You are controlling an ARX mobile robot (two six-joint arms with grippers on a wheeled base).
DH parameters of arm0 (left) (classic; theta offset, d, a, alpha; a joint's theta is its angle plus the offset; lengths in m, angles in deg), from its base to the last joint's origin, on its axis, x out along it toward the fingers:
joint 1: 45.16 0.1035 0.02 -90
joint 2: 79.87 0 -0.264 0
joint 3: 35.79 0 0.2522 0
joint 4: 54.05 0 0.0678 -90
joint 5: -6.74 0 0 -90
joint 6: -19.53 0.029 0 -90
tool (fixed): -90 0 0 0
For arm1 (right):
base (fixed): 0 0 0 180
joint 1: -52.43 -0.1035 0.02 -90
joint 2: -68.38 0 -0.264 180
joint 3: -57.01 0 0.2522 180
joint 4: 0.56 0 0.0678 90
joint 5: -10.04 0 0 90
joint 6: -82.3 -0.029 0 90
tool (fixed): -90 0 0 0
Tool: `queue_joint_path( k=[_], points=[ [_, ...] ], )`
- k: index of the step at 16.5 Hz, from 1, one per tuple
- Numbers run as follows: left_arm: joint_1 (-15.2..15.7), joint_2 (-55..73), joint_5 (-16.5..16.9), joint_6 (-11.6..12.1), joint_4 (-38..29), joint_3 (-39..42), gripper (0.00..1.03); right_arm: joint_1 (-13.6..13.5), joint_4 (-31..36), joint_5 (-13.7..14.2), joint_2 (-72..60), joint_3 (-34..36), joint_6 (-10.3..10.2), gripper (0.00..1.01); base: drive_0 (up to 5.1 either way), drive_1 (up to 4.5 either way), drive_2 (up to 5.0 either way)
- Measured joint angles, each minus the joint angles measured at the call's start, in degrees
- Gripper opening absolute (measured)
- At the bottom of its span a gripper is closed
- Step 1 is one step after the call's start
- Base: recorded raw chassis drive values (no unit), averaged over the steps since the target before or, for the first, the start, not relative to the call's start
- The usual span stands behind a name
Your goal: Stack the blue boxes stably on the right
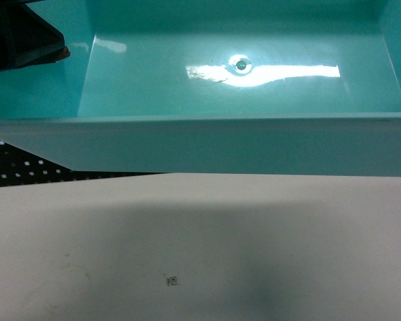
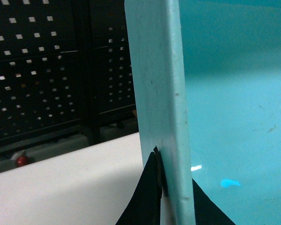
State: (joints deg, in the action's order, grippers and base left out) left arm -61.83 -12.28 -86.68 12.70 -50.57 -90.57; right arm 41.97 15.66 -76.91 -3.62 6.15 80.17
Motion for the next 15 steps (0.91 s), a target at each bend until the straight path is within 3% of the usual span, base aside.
queue_joint_path(
  k=[15],
  points=[
    [0.0, 0.0, 0.02, 0.02, 0.0, 0.0, 0.02, 0.0, -0.02, 0.0, 0.0, 0.0, 0.0, 0.02, -1.7, -1.66, -1.7]
  ],
)
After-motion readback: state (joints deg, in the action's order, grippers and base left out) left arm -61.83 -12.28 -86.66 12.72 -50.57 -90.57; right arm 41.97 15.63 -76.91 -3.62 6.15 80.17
